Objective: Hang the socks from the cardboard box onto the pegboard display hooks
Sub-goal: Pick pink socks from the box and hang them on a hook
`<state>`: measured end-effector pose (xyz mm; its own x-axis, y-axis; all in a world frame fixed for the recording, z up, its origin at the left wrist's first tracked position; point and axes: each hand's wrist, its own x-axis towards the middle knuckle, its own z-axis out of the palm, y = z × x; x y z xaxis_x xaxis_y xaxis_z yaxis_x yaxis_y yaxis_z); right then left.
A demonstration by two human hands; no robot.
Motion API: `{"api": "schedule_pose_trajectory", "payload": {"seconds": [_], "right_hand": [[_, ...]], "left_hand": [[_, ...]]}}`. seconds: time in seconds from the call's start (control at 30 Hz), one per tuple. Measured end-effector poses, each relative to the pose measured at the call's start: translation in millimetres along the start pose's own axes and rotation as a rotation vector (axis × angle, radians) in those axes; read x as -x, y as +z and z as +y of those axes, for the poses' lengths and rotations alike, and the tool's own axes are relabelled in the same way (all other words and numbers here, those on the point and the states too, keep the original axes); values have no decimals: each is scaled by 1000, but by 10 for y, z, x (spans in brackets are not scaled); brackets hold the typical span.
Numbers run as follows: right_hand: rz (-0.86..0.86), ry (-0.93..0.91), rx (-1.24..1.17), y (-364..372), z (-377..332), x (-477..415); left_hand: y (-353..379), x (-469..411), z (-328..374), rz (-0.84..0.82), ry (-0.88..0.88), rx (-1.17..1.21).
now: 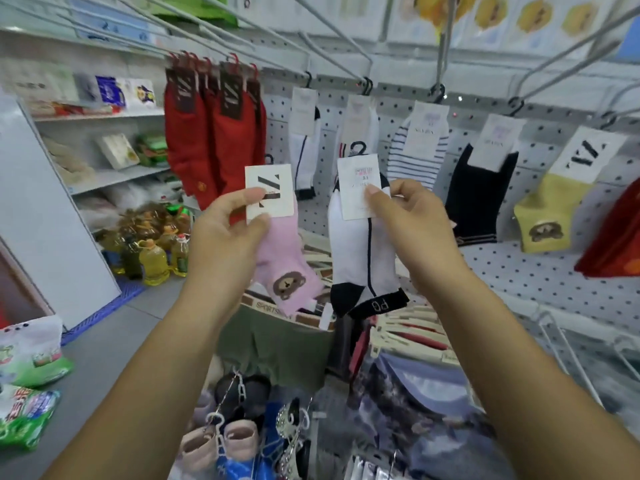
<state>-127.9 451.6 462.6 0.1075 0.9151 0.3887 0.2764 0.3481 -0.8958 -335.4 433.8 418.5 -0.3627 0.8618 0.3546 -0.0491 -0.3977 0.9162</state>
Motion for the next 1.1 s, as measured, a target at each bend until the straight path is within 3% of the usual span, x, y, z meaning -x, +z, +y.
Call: {"api": "schedule_pose_trajectory", "payload": {"seconds": [0.23,0.77,1.1], "right_hand": [[15,-32,20,551,-156,-461],[326,-72,110,1459,-242,-1746],[359,-16,216,1495,-124,-1829]], "left_hand": [[-263,-380,63,78,104,-92],[-592,-1724,-76,-187,145,-56],[-527,-2033,-151,-285,157,-36]]}}
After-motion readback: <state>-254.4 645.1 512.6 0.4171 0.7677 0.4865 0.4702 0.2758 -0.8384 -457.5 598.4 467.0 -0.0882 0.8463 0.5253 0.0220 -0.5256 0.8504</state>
